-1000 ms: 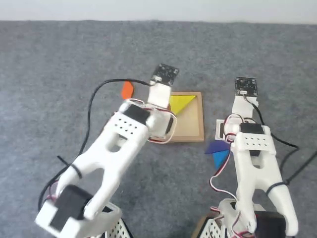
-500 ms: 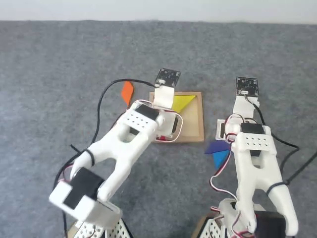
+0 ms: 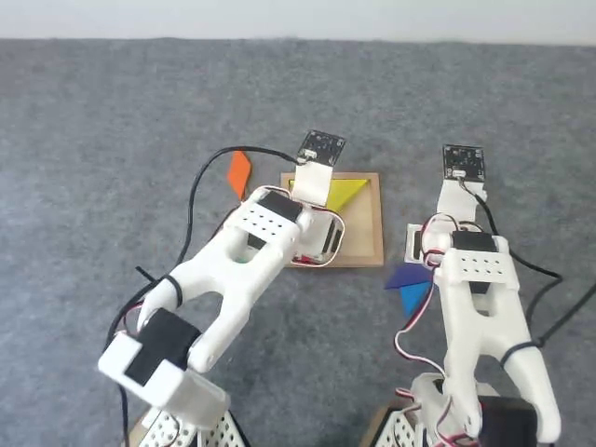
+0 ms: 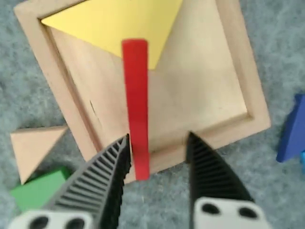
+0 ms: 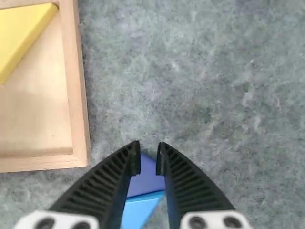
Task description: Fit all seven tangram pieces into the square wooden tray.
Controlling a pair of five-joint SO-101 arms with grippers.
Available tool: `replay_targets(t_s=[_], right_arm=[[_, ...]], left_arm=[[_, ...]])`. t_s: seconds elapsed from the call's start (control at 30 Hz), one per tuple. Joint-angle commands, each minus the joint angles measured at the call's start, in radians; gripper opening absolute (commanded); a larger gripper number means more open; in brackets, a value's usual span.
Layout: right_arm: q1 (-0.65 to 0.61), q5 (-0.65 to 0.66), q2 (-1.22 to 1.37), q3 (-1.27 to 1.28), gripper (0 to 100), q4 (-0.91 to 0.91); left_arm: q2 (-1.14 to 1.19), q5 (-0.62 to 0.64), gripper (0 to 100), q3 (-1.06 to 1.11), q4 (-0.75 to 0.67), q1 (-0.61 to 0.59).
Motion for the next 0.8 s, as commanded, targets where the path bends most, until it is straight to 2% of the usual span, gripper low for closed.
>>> replay_targets(t_s=[0.0, 0.23, 0.43, 0.53, 0.63, 0.77], right_arm=[[0.007, -0.009, -0.047, -0.046, 6.9, -0.013], [0.005, -0.009, -0.047, -0.046, 6.9, -0.013], [0.005, -0.008, -0.047, -0.046, 6.9, -0.013], [0.005, -0.006, -0.047, -0.046, 6.9, -0.013], [0.005, -0.006, -0.047, -0.046, 6.9, -0.012], [-0.008, -0.005, -0.047, -0.044, 6.9, -0.012]], left_arm=[[-0.009, -0.009, 23, -0.051, 0.009, -0.048], [-0.011, -0.055, 23, -0.128, 0.083, -0.103], [-0.011, -0.077, 23, -0.143, 0.063, -0.166], [0.000, -0.152, 23, -0.137, 0.023, -0.204], [-0.009, -0.160, 23, -0.136, 0.015, -0.256], [-0.011, -0.167, 23, -0.140, 0.040, -0.247]])
